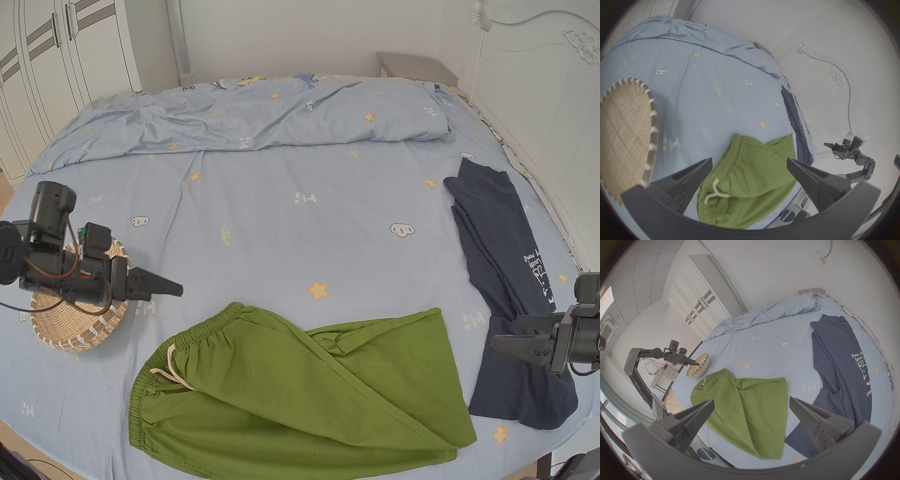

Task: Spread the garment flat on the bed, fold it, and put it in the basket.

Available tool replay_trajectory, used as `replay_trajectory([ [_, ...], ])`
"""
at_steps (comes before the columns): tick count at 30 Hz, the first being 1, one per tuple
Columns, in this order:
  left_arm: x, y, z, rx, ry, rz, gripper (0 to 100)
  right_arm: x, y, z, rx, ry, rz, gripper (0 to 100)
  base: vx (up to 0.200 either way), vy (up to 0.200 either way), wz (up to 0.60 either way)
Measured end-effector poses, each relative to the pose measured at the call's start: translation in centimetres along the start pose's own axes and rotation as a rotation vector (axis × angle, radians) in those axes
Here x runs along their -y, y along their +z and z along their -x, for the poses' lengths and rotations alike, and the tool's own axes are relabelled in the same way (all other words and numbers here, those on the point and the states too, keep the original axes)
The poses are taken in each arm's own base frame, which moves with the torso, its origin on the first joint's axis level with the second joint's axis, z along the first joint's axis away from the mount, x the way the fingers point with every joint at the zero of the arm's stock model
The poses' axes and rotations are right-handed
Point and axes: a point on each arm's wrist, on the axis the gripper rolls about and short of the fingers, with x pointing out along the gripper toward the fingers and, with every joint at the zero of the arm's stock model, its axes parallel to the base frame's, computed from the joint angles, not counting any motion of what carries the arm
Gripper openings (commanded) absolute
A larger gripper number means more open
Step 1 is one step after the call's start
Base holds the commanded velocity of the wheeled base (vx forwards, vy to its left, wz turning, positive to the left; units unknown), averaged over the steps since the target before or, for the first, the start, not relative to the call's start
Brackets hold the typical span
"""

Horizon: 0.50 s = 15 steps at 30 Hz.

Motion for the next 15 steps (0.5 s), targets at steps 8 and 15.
replay_trajectory([
  [8,-1.3,3.5,-5.2,-0.035,-0.016,-0.021,100,0.3,0.2,-1.4,-0.03,0.003,-0.002,100,0.0,0.0,0.0],
  [15,-3.8,3.4,-9.9,-0.118,-0.017,0.023,100,0.4,0.0,-1.9,-0.049,0.002,-0.006,100,0.0,0.0,0.0],
])
